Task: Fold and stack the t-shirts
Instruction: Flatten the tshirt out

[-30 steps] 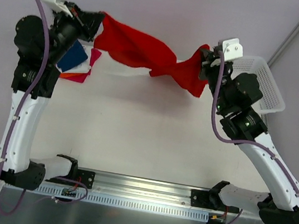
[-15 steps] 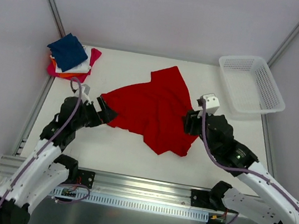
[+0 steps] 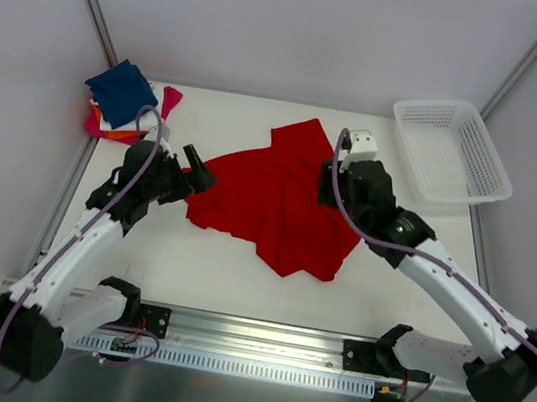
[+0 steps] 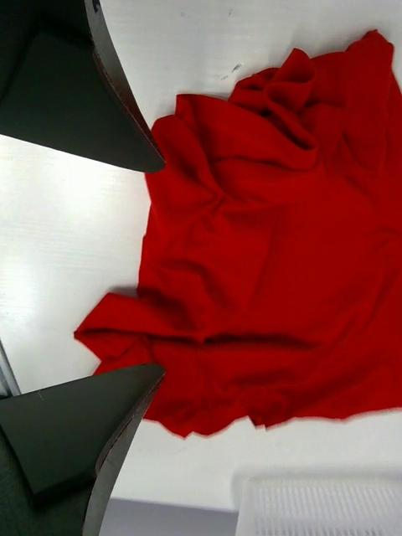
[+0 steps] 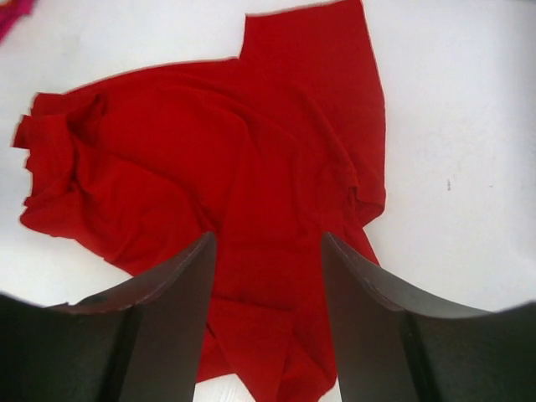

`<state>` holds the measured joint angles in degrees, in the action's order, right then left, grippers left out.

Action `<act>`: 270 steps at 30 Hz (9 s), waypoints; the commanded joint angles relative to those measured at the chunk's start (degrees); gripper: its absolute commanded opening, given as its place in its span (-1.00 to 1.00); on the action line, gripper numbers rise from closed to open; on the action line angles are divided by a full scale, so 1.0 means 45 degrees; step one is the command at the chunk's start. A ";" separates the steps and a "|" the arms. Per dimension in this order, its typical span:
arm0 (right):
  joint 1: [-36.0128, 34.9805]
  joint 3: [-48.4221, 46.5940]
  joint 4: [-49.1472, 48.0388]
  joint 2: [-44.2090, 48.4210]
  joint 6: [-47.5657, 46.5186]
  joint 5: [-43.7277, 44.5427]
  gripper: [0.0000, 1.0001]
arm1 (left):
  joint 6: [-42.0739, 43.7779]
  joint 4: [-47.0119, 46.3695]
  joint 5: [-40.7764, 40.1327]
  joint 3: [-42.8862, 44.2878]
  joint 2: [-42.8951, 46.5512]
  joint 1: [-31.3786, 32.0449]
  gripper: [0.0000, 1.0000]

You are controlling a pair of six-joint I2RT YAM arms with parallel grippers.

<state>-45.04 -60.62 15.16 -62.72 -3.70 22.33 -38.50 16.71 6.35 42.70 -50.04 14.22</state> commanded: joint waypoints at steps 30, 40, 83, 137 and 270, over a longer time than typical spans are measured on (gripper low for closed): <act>0.4930 -0.8910 0.1964 -1.2114 0.0940 -0.6191 -0.02 | -0.0331 -0.3518 0.1051 -0.1499 -0.4855 0.1528 0.98; 0.5106 -0.9848 0.2179 -1.3327 0.0940 -0.6797 0.00 | -0.0038 -0.3674 0.0503 -0.1441 -0.5930 0.1703 0.98; 0.6531 -1.4595 0.3468 -1.7995 0.1525 -0.9707 0.24 | -0.3612 0.3687 -0.2134 -0.5192 0.2388 0.5199 0.98; 0.7489 -1.0048 0.1242 -1.3233 0.1917 -0.9121 0.25 | 0.2597 0.0428 -0.4577 0.6210 -0.9303 0.1608 0.90; 0.7391 -0.4246 -0.0067 -0.7999 0.1819 -0.8673 0.20 | 0.3186 0.2029 -0.3854 0.8893 -1.1171 -0.2245 0.98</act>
<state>-11.66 -81.84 16.43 -104.73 4.43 -17.80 -20.95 25.65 -13.37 85.86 -109.78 0.60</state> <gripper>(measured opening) 0.599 0.990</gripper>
